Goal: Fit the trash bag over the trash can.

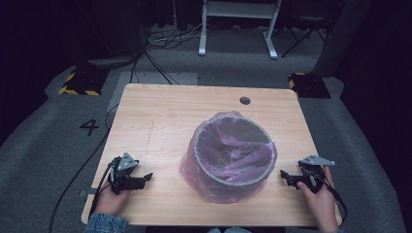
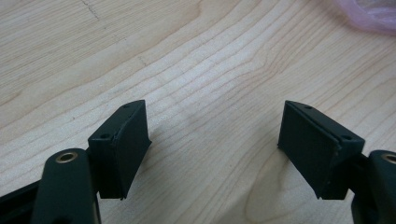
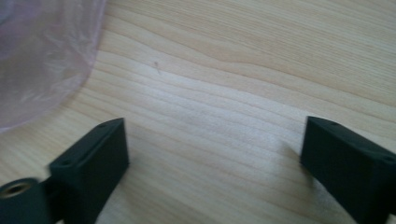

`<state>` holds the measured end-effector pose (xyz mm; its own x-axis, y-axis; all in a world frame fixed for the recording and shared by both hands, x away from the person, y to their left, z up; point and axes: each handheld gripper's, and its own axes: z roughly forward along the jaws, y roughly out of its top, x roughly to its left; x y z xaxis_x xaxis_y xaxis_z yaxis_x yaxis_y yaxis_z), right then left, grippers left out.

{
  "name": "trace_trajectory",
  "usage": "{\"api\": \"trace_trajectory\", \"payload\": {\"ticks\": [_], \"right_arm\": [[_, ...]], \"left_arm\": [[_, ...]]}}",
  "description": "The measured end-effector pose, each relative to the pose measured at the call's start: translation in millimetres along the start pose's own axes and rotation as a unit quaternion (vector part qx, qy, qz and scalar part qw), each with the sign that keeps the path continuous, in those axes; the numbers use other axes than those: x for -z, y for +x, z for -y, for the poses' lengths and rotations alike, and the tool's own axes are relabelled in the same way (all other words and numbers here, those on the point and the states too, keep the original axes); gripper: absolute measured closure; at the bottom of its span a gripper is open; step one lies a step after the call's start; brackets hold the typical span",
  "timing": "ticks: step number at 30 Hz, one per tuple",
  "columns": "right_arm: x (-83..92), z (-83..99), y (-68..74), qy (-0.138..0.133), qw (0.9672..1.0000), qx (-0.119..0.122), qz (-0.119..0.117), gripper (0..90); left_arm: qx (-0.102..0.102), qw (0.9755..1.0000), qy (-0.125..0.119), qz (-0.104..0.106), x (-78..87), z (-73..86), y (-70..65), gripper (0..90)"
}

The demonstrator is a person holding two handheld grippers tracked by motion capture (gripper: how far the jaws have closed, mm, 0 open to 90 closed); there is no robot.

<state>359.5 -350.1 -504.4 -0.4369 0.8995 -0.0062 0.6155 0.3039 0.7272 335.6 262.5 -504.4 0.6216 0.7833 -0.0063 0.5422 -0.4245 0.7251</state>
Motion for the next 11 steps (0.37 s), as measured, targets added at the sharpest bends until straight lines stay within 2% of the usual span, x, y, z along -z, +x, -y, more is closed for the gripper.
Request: {"api": "trace_trajectory", "payload": {"ticks": [2,5,11], "right_arm": [[-4.4,-2.9,-4.7,0.010,0.9999,0.004,-0.001,0.0],[-9.1,-7.3,-9.2,0.011,0.9996,0.018,-0.020,0.0],[-10.4,-8.6,-10.1,0.012,0.9994,0.023,-0.025,0.0]], "left_arm": [[0.000,1.0000,0.000,0.000,0.0,0.0,0.0,24.2],[0.002,1.0000,0.000,0.000,-0.1,0.0,-0.2,24.2],[0.002,1.0000,0.000,0.000,-0.1,0.0,-0.2,24.1]]}}
